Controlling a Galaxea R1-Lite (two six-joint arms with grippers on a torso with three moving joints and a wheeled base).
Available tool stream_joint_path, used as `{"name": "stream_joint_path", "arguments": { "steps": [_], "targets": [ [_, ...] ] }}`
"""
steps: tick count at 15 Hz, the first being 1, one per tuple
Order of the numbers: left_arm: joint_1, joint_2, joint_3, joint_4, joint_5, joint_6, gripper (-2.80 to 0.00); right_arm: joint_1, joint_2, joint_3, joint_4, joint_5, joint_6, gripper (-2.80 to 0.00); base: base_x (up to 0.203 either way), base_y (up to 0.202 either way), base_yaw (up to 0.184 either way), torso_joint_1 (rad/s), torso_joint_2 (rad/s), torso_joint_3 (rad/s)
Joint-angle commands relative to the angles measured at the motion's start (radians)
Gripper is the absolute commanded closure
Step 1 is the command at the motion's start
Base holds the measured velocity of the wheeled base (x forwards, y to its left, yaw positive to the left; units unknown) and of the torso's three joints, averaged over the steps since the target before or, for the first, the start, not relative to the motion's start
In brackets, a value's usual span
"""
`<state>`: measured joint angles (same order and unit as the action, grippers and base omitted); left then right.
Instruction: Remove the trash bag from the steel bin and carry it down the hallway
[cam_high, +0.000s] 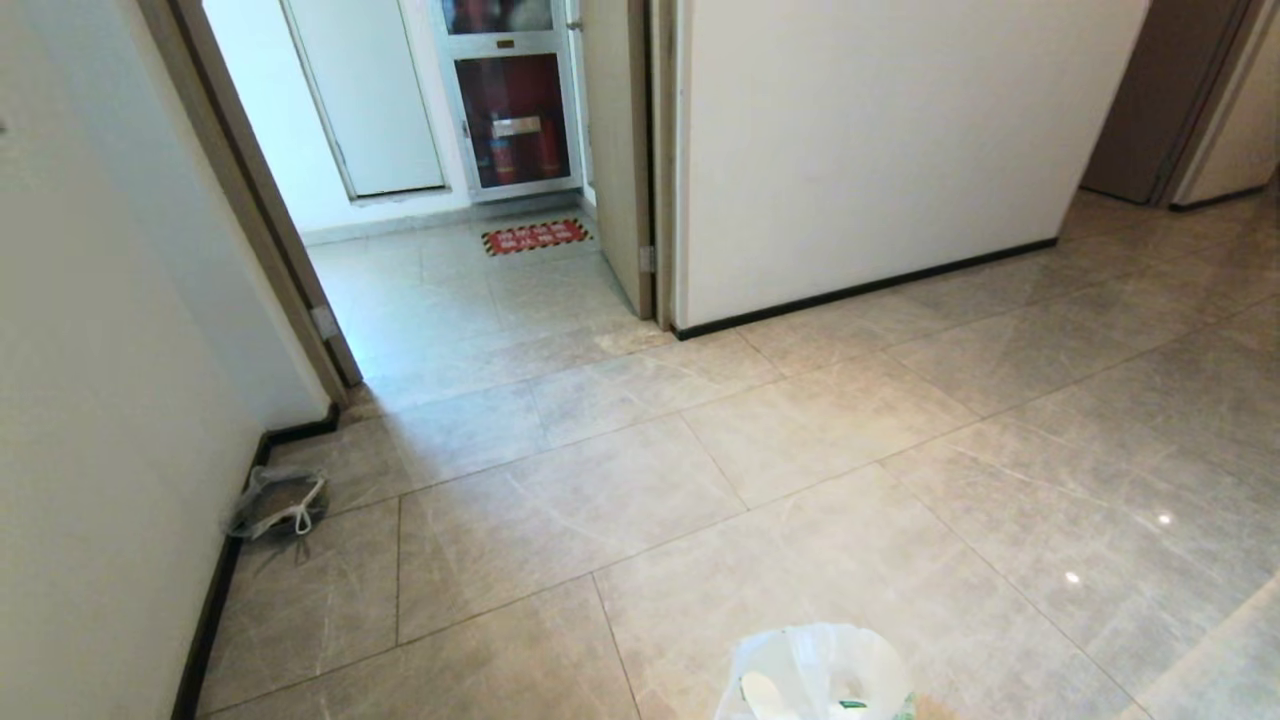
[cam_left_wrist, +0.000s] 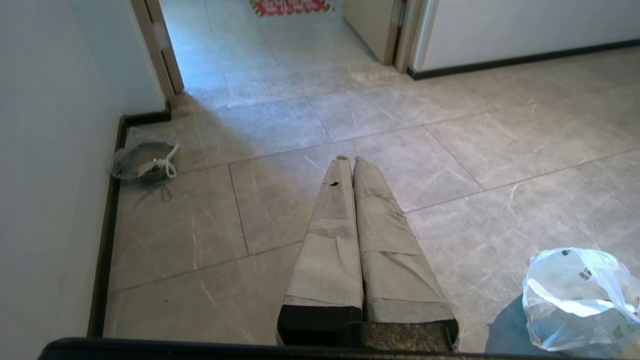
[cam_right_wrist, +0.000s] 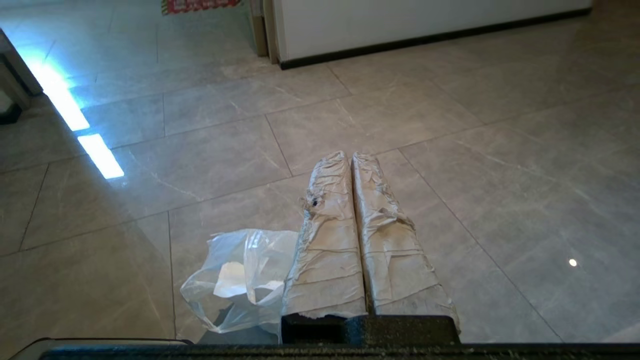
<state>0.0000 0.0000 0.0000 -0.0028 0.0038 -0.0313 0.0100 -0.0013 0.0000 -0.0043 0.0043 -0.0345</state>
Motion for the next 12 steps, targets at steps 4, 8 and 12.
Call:
{"name": "stream_joint_path", "arguments": {
  "steps": [4,8,12],
  "targets": [
    [0.0,0.0,0.0,0.0,0.001,0.0,0.0,0.0,0.001,0.002,0.0,0.0,-0.001,0.0,0.0,0.0,0.0,0.003,0.0,0.203],
    [0.0,0.0,0.001,0.0,0.001,0.001,0.0,0.001,0.001,0.003,-0.001,0.0,-0.001,0.0,0.0,0.0,0.0,0.003,0.0,0.188],
    [0.0,0.0,0.001,0.0,0.001,0.001,0.0,0.001,0.003,-0.002,0.012,-0.006,-0.001,0.0,0.0,0.0,0.0,0.001,0.0,0.031]
  ]
}}
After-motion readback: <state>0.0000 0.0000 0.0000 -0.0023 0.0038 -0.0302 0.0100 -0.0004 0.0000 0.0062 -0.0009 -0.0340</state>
